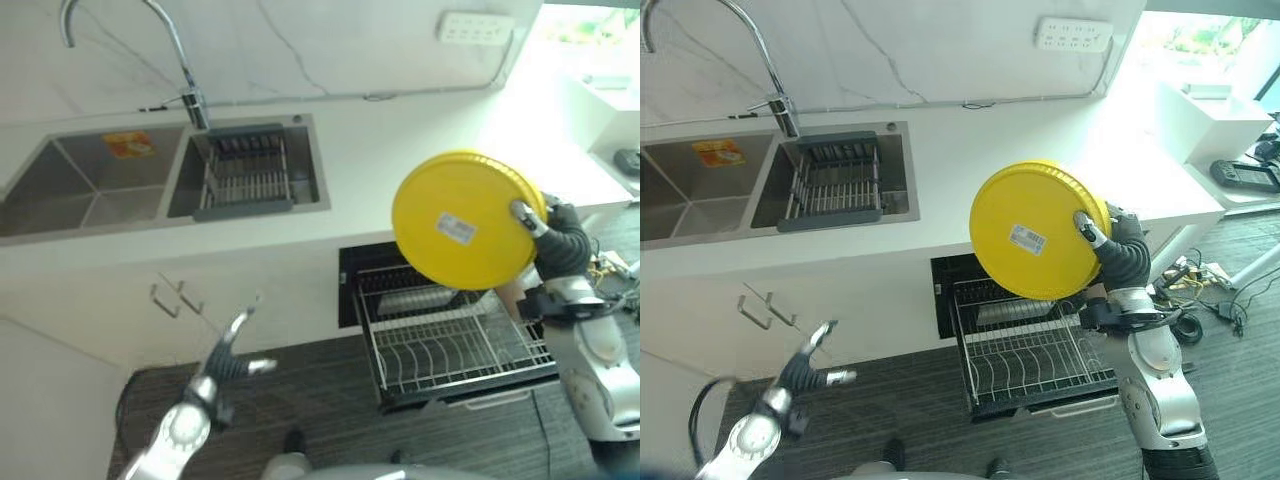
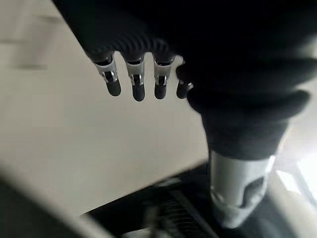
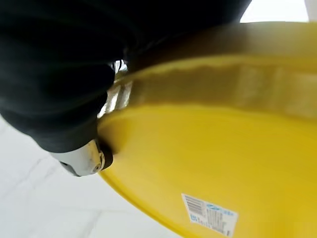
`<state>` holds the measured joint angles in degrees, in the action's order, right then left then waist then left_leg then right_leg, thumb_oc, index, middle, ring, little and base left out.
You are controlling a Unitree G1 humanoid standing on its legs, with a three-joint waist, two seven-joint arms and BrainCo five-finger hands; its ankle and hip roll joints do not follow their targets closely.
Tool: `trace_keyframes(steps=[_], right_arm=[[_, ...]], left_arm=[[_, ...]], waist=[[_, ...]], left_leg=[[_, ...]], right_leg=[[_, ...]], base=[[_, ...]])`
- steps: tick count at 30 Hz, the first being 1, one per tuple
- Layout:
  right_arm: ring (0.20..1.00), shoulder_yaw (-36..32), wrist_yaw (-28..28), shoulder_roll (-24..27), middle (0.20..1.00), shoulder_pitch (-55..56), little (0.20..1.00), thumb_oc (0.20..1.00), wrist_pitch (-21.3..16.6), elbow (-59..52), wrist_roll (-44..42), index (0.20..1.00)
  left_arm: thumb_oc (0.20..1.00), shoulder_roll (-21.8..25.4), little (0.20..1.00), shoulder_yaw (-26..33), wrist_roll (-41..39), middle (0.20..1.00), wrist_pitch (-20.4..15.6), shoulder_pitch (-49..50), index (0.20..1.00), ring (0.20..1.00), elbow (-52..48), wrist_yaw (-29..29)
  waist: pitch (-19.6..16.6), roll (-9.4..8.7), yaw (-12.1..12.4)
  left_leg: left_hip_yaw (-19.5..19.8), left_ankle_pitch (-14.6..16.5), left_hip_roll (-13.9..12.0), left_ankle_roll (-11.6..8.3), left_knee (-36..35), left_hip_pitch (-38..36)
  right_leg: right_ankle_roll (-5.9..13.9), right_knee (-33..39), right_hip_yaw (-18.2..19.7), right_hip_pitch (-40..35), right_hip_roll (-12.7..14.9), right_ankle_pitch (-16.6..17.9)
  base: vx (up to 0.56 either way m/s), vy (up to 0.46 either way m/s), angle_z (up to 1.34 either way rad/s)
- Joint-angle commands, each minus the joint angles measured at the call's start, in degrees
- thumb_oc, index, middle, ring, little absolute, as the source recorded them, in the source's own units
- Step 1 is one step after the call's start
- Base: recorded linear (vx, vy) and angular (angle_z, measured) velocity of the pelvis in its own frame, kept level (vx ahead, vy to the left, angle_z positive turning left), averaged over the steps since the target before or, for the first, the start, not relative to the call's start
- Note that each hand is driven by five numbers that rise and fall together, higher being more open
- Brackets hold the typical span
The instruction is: Place the dishes in the dishwasher.
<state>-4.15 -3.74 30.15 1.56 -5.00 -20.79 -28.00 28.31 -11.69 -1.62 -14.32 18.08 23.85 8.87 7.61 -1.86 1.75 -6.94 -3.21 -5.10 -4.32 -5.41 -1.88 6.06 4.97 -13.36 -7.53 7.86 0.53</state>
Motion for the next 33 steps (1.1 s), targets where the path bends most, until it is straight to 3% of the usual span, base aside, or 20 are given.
trace_keyframes(steps=[1,4,5,8,13,15,17,23,27,29,33], right_arm=[[0.200,-4.9,-1.2,3.9,0.200,-3.0,0.200,0.200,-7.6,-3.0,9.9,0.200],[0.200,-7.9,-1.0,6.3,0.200,-2.3,0.200,0.200,-11.0,-1.3,15.6,0.200],[0.200,-8.6,-0.8,6.8,0.200,-1.9,0.200,0.200,-12.4,-1.1,17.7,0.200],[0.200,-9.9,-1.7,9.4,0.200,-0.8,0.200,0.200,-15.2,-0.6,24.4,0.200],[0.200,-11.2,-3.6,12.1,0.200,1.0,0.200,0.200,-19.2,0.8,32.3,0.200],[0.200,-11.4,-4.0,12.3,0.200,1.6,0.200,0.200,-20.3,0.9,34.0,0.200],[0.200,-12.0,-5.4,14.8,0.200,3.1,0.200,0.200,-23.4,0.1,41.9,0.200],[0.200,-11.6,-7.1,17.7,0.200,6.4,0.200,0.200,-27.0,0.7,48.6,0.200],[0.200,-8.4,-8.8,18.3,0.200,6.6,0.200,0.200,-29.2,3.9,51.7,0.200],[0.200,-4.8,-10.7,21.0,0.200,5.3,0.200,0.200,-30.5,7.3,55.1,0.200],[0.200,-1.2,-9.0,22.4,0.200,3.5,0.200,0.200,-28.7,11.3,51.8,0.200]], left_arm=[[1.000,-1.2,1.000,2.1,-4.9,1.000,-3.5,-1.9,1.000,1.000,1.4,-1.3],[1.000,-6.9,1.000,7.8,-7.7,1.000,-3.0,-1.6,1.000,1.000,16.4,-3.9],[1.000,-7.9,1.000,9.0,-5.5,1.000,-4.7,-1.6,1.000,1.000,20.4,-3.3],[1.000,-8.5,1.000,9.5,-1.9,1.000,-5.5,-2.1,1.000,1.000,27.4,-1.4],[1.000,-10.0,1.000,15.5,-7.2,1.000,-5.6,-3.0,1.000,1.000,36.6,-0.5],[1.000,-10.3,1.000,16.4,-7.2,1.000,-5.6,-3.0,1.000,1.000,37.4,-0.3],[1.000,-10.4,1.000,17.6,-6.1,1.000,-6.0,-3.0,1.000,1.000,38.1,0.2],[1.000,-10.5,1.000,18.2,-7.2,1.000,-6.5,-2.9,1.000,1.000,37.4,1.1],[1.000,-10.6,1.000,17.0,-8.3,1.000,-7.3,-3.1,1.000,1.000,37.3,-0.6],[1.000,-9.5,1.000,16.2,-7.6,1.000,-7.0,-3.3,1.000,1.000,36.7,-0.2],[1.000,-8.5,1.000,16.8,-11.6,1.000,-5.6,-3.6,1.000,1.000,37.2,-2.4]], waist=[[-0.9,-0.17,1.5],[-0.9,-0.93,1.5],[-1.0,-1.06,1.4],[-1.4,-1.25,1.0],[-2.2,-1.43,0.4],[-2.3,-1.49,0.4],[-2.6,-1.61,0.4],[-2.9,-1.60,0.1],[-2.7,-1.65,0.3],[-2.7,-1.60,0.9],[-2.7,-1.68,1.5]], left_leg=[[-0.8,1.1,-7.3,-2.88,0.4,-2.2],[-1.0,2.0,-7.0,-2.34,0.4,-2.8],[-1.1,2.2,-6.9,-2.21,0.4,-2.9],[-1.3,2.5,-7.0,-2.16,0.4,-3.0],[-1.9,2.8,-7.1,-2.16,0.4,-3.4],[-2.0,2.9,-7.1,-2.18,0.4,-3.5],[-2.0,3.1,-7.0,-2.15,0.4,-3.6],[-1.9,3.2,-6.8,-2.14,0.4,-3.8],[-1.2,3.2,-6.5,-2.02,0.4,-3.7],[-0.6,3.2,-6.4,-2.01,0.4,-3.6],[-0.2,3.1,-6.4,-2.12,0.4,-3.6]], right_leg=[[4.88,0.0,-2.0,0.9,4.9,2.8],[5.51,0.0,-2.2,1.4,5.5,3.5],[5.51,0.0,-2.1,1.5,5.6,3.5],[5.59,0.0,-1.8,1.9,5.4,3.7],[5.34,0.0,-1.2,2.2,4.7,3.4],[5.25,0.0,-1.2,2.2,4.6,3.4],[5.10,0.0,-1.3,2.2,4.2,3.2],[4.87,0.0,-1.0,2.1,3.7,2.9],[4.76,0.0,-0.7,2.0,3.5,2.9],[4.79,0.0,-0.7,1.9,3.5,2.8],[4.78,0.0,-1.1,1.6,3.5,2.7]], base=[[-0.02,0.001,0.14],[-0.01,-0.008,0.18],[0.00,-0.003,0.09],[0.00,-0.006,-0.02],[0.02,-0.007,-0.12],[0.01,-0.012,-0.08],[0.00,-0.031,-0.02],[0.00,0.000,0.00],[0.00,0.000,0.00],[0.03,-0.022,0.05],[0.02,-0.017,0.03]])
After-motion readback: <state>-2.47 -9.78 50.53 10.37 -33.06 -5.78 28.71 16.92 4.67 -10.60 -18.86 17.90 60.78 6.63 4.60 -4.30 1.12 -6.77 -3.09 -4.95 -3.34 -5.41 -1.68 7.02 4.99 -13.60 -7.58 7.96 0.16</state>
